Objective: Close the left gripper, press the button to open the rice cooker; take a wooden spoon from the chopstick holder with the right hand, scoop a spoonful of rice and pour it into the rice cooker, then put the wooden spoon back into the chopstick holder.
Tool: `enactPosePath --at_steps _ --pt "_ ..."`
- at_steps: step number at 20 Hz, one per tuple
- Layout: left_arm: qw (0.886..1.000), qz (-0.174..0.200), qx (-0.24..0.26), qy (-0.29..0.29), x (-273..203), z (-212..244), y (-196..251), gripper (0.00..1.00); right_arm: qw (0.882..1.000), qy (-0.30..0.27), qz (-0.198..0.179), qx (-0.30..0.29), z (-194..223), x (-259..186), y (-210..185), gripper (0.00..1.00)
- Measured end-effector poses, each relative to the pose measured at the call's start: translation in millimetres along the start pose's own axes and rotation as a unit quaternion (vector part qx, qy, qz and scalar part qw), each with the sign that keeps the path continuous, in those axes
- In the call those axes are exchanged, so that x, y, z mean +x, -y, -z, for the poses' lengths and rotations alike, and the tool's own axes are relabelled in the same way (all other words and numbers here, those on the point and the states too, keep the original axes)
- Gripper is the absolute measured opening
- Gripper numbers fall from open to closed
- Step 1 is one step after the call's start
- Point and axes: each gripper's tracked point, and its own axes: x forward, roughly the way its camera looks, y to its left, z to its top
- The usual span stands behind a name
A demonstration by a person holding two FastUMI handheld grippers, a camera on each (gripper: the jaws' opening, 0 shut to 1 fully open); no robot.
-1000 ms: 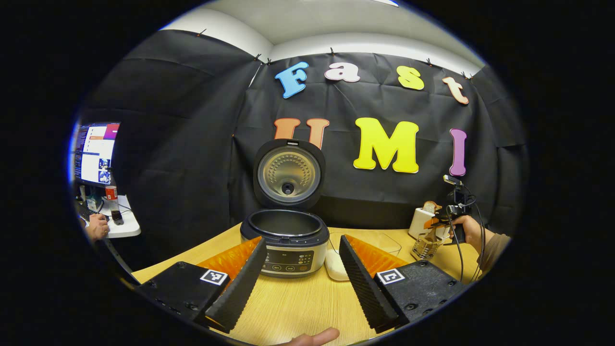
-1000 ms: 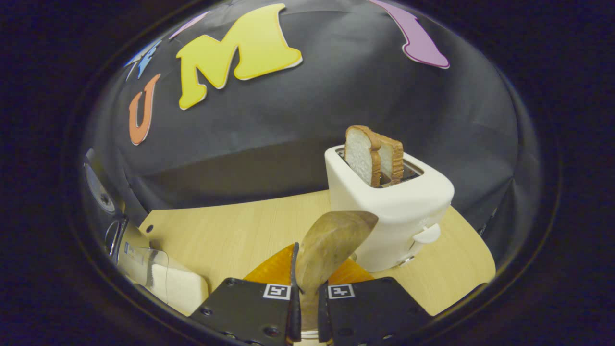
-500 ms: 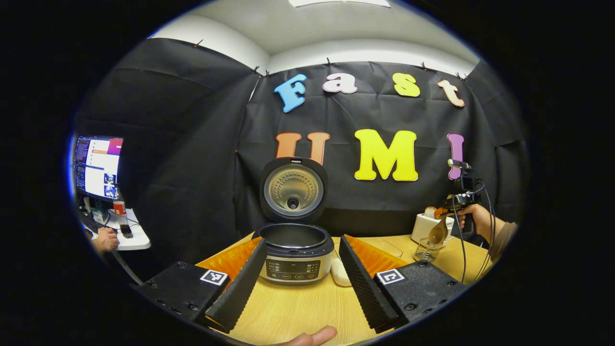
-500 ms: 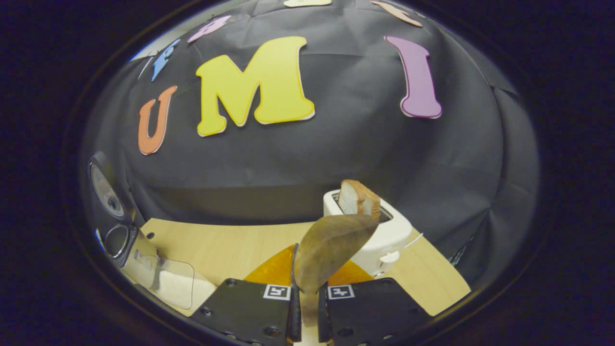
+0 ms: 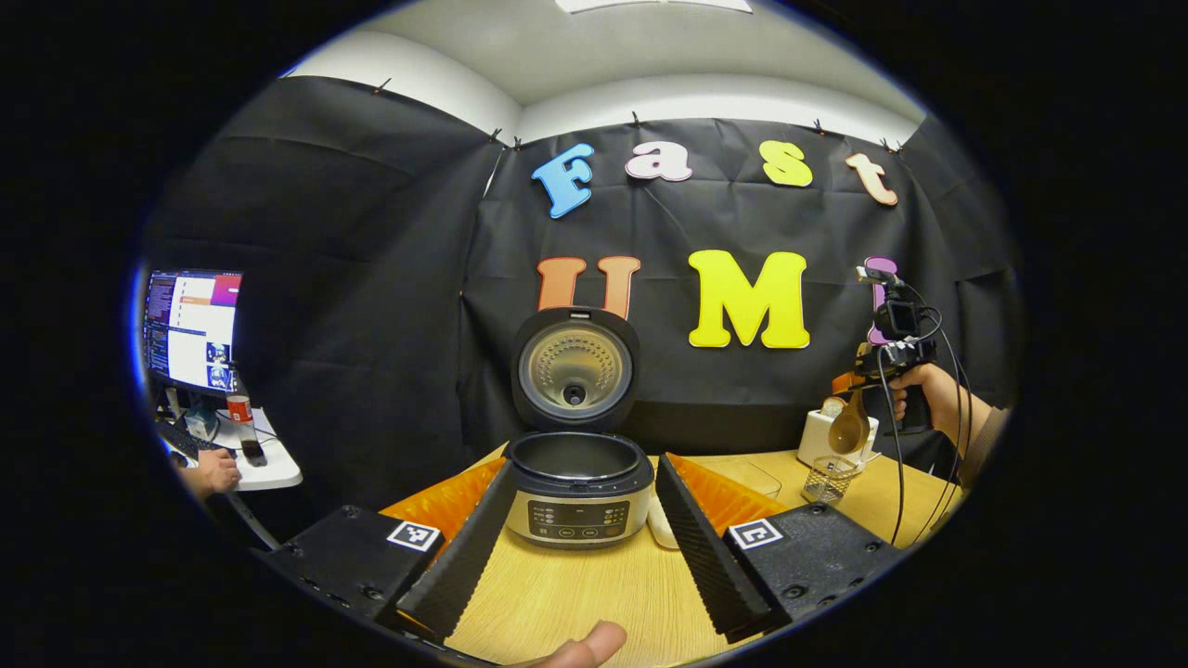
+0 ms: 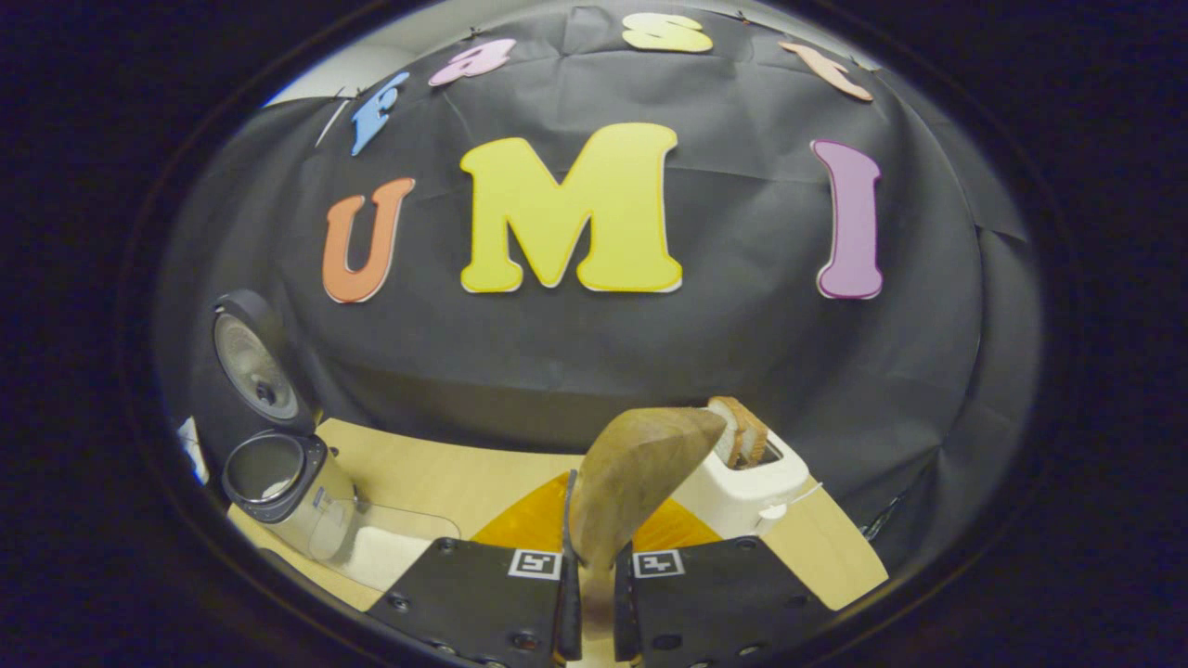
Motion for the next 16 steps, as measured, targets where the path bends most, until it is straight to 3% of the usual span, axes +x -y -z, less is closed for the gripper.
enactPosePath --at_steps 6,9,16 --pt "1.000 -0.012 -0.023 -0.010 1.2 2.0 -23.0 1.00 0.999 0.005 -0.039 -0.029 1.3 -7.3 -74.4 0.13" --pt "1.000 -0.010 -0.026 -0.012 1.0 2.2 -25.5 0.97 0.997 0.006 -0.055 -0.048 9.2 -5.2 -113.8 0.12" --pt "0.999 0.005 -0.030 -0.015 1.4 3.9 -18.2 0.97 0.996 -0.007 -0.068 -0.052 53.9 33.7 -176.7 0.13"
